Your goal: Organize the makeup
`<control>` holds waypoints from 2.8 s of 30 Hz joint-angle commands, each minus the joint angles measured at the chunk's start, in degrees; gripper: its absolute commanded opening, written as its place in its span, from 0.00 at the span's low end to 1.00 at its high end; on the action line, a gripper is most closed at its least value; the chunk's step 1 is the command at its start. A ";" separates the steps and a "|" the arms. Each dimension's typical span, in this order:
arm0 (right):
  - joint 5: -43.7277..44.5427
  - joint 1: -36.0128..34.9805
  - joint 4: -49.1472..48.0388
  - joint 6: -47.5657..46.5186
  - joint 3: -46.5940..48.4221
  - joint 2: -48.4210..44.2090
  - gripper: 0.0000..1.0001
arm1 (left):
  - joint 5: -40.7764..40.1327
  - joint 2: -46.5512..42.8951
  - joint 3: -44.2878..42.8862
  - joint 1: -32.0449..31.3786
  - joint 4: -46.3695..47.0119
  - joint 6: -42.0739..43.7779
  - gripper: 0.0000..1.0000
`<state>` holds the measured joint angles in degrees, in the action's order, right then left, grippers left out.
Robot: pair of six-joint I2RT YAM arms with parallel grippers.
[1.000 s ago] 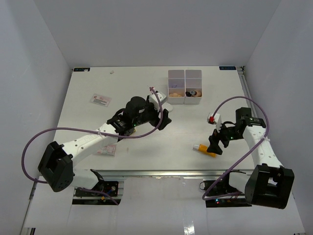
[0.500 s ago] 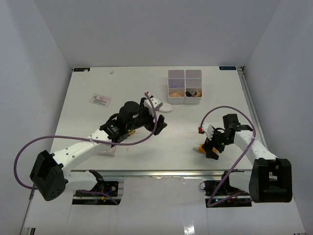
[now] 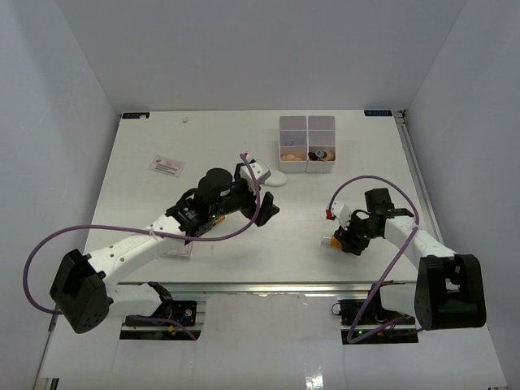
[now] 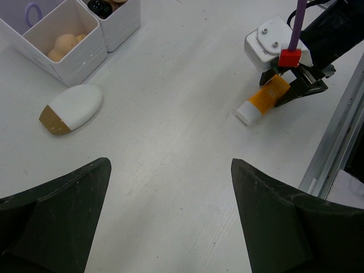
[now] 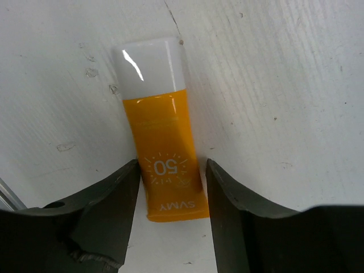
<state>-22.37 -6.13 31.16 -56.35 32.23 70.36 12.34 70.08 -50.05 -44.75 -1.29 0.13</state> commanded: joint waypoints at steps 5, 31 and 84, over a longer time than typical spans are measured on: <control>-0.70 -0.64 2.36 -2.78 0.86 -1.12 0.42 | 2.87 0.87 0.16 -0.06 0.78 -1.94 0.98; 27.18 -10.27 -4.17 -2.18 37.26 8.80 0.31 | -2.31 0.17 0.23 0.00 0.61 -0.87 0.98; 45.14 -13.99 -11.82 -32.37 64.80 46.10 0.39 | -3.11 0.48 0.04 1.11 0.02 1.32 0.98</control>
<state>22.14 -19.65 20.62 -86.44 93.08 115.73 9.44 71.79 -49.98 -44.16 -1.33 0.83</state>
